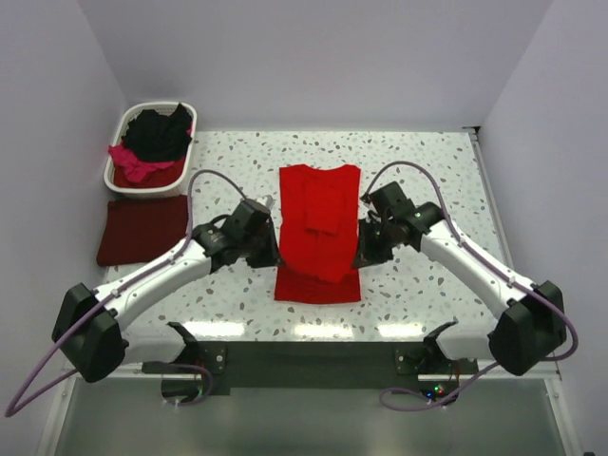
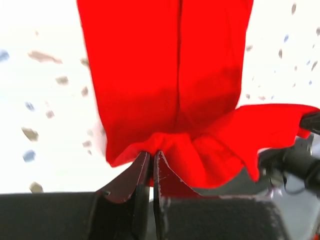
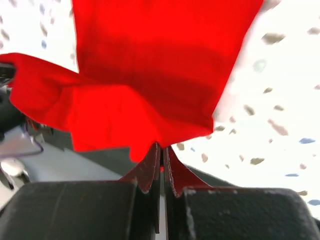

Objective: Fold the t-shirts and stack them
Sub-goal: Fold the tshirt

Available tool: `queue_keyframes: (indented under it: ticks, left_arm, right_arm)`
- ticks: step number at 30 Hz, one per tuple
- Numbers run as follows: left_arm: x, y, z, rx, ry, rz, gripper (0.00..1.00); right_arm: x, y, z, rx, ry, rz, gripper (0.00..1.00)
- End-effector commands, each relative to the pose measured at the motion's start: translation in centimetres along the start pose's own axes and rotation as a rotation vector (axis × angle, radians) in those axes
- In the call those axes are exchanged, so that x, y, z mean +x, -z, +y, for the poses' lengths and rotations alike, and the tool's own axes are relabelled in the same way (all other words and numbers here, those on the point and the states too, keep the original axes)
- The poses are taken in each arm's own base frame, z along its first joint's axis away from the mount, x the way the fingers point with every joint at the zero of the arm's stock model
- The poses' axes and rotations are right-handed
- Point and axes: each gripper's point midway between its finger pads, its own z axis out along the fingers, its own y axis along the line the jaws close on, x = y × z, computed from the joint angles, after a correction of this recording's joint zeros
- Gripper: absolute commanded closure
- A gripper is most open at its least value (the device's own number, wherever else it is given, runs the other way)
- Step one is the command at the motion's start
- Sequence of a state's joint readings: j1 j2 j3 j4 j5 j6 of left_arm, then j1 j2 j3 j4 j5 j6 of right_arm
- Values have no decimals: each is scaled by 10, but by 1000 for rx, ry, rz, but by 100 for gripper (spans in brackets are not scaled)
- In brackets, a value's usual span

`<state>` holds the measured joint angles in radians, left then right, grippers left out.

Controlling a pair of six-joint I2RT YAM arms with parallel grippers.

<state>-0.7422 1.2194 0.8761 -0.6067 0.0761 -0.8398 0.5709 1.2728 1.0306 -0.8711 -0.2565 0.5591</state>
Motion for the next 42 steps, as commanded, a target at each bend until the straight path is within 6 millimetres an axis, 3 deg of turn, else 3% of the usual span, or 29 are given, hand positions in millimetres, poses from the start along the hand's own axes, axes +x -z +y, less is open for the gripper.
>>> queue_keyframes:
  ticks: [1, 4, 7, 11, 21, 29, 32, 34, 40, 42]
  left_arm:
    - [-59, -8, 2, -21, -71, -143, 100]
    - [-90, -19, 6, -25, -57, -214, 100]
    - [-103, -31, 18, -43, -29, -226, 100]
    - [-122, -43, 17, -15, -33, -270, 100]
    - [-144, -75, 27, -43, -20, -277, 100]
    - [-139, -102, 41, -80, -8, -253, 100]
    - [-137, -109, 44, -81, -11, -250, 94]
    - [-137, -107, 44, -78, -14, -258, 80]
    - [-142, -74, 36, -87, -38, -337, 54]
    - [-135, -61, 20, -57, -75, -365, 44]
  right_arm:
    - [-46, 0, -2, 3, 47, -77, 100]
    - [-78, -4, -9, 12, 46, -124, 100]
    - [-95, -7, -15, 11, 35, -147, 100]
    - [-116, -14, -27, 2, 6, -176, 100]
    - [-139, -47, -55, 18, -36, -203, 100]
    - [-147, -84, -72, 40, -40, -195, 100]
    - [-149, -93, -77, 47, -34, -188, 100]
    - [-152, -94, -75, 43, -17, -189, 100]
    - [-160, -56, -68, 108, 33, -296, 77]
    - [-159, -40, -64, 131, 52, -346, 75]
